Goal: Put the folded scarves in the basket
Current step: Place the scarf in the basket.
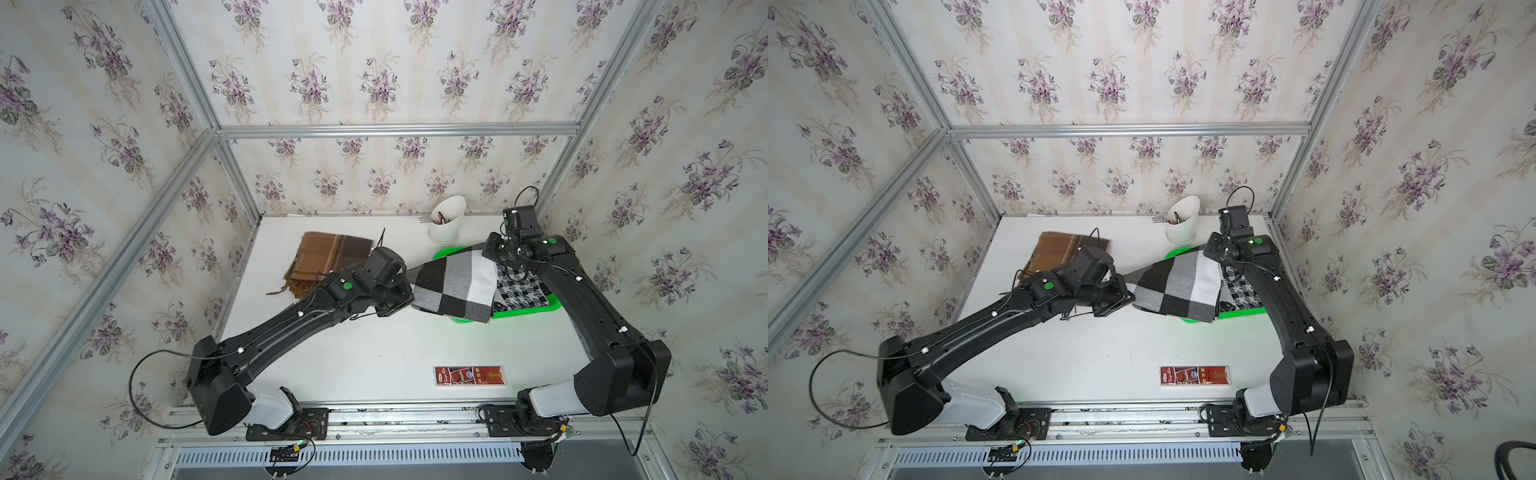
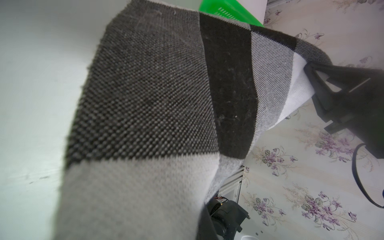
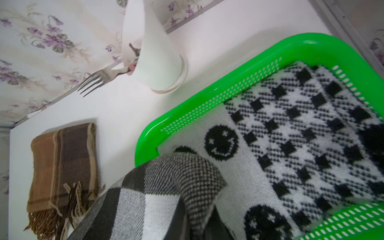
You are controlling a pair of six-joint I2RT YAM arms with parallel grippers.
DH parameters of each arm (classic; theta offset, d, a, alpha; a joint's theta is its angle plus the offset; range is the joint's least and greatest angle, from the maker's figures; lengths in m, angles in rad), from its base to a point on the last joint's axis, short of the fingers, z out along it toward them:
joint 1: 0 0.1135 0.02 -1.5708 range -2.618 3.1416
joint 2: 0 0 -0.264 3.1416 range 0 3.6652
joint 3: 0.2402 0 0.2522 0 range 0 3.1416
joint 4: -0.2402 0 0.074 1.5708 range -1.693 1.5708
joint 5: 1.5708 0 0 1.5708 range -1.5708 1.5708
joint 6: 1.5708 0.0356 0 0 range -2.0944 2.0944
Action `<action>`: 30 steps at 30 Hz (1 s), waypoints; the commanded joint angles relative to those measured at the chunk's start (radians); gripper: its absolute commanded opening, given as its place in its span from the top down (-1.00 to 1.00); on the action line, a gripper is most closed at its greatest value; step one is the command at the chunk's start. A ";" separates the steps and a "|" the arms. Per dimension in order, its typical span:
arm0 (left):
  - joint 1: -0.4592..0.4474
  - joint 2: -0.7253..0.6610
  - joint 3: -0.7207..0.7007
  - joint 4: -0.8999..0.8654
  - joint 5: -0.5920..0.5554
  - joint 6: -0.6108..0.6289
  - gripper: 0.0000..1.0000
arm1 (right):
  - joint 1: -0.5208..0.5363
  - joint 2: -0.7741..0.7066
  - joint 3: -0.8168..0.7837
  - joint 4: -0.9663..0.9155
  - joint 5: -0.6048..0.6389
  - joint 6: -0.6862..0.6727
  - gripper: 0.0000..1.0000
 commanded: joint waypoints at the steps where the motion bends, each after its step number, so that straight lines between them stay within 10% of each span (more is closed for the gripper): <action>1: -0.006 0.097 0.101 0.042 -0.007 0.055 1.00 | -0.058 0.031 0.033 0.029 -0.006 -0.039 1.00; 16: -0.025 0.476 0.585 -0.028 0.014 0.127 1.00 | -0.262 0.226 0.284 -0.024 -0.001 -0.075 1.00; 30: -0.083 0.695 0.702 0.022 0.093 0.086 1.00 | -0.325 0.344 0.425 -0.086 0.091 -0.131 1.00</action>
